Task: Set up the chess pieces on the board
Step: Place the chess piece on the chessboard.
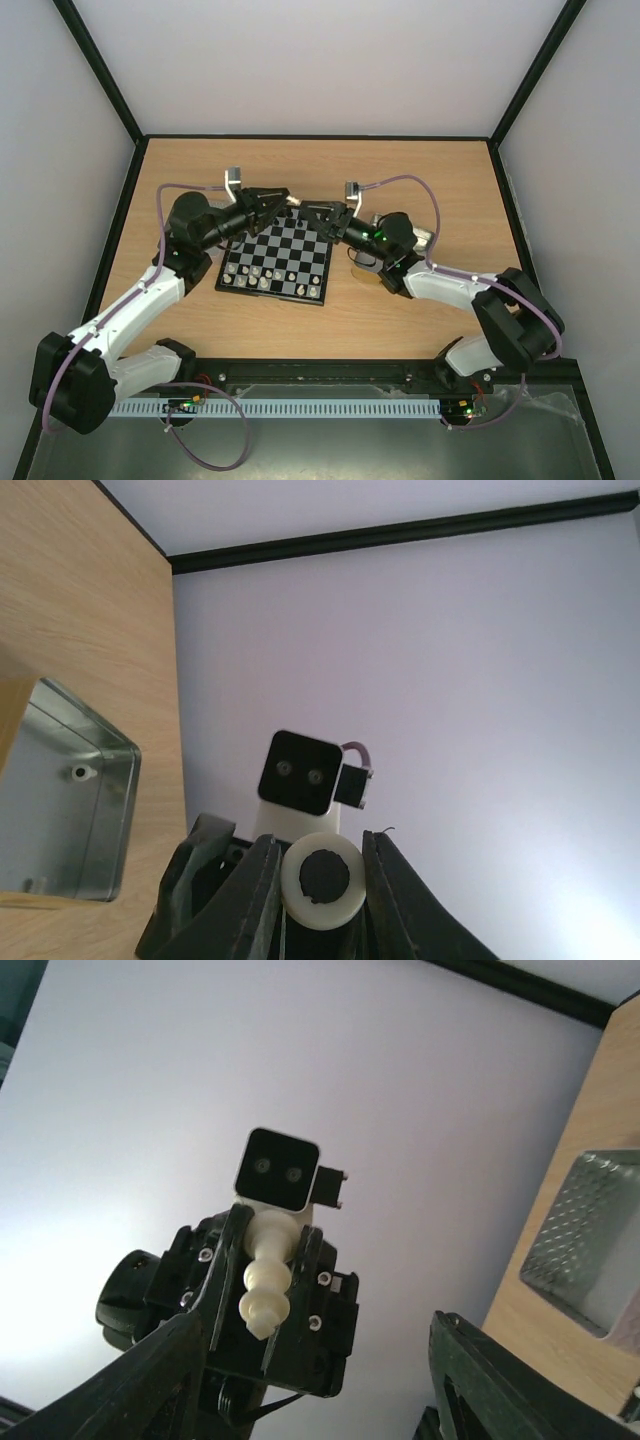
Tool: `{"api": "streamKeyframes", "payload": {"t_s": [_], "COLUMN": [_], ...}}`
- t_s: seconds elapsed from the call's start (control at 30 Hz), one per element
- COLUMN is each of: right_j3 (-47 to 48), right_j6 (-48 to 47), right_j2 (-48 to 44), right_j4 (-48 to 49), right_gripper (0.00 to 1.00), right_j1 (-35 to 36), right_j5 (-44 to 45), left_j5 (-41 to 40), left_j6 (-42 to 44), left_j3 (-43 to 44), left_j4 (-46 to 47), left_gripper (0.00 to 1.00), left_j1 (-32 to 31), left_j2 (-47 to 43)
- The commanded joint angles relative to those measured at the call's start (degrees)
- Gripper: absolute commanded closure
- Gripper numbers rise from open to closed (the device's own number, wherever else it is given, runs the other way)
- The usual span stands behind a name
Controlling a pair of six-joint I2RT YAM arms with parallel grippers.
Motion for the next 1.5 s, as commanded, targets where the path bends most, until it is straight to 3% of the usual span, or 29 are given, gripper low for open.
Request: {"api": "streamKeyframes", "payload": {"t_s": [0.0,0.43,0.7,0.83,0.93,1.07,1.23,1.47], "right_j3": [1.62,4.68,5.8,5.93,6.97,11.89,23.36,36.42], "right_j6": [5.73,9.37,8.86,7.84,3.76,-9.55,-26.64,-36.23], "right_j2": [1.46,5.05,4.8,3.42,1.53,-0.63,2.09,9.12], "right_j4": [9.24,5.15,1.92,-2.69,-12.42,-39.84,-72.33,-94.39], "right_gripper": [0.4,0.64,0.92,0.98,0.98,0.98,0.98,0.98], "right_j1": [1.93,2.46,2.56,2.56,2.57,2.6,2.75,6.4], "right_j5": [0.65,2.49,2.08,2.17,2.0,2.77,9.06,20.68], "left_j5": [-1.41,-1.46,-1.15,-2.03,-5.51,-14.99,-29.67,-44.5], "left_j6": [-4.02,-4.98,-4.83,-2.28,3.9,16.52,28.36,44.55], "left_j3": [-1.12,-3.0,-3.81,-4.19,-3.63,-0.12,2.48,10.5], "left_j4": [4.29,5.21,5.16,1.86,-6.69,-25.8,-42.14,-48.81], "left_gripper": [0.93,0.93,0.93,0.82,0.54,0.29,0.18,0.11], "left_j1": [-0.23,-0.23,-0.23,-0.23,-0.18,1.0,5.05,7.05], "left_j2": [-0.82,-0.85,-0.8,-1.95,-4.19,-6.51,-10.43,-15.47]}}
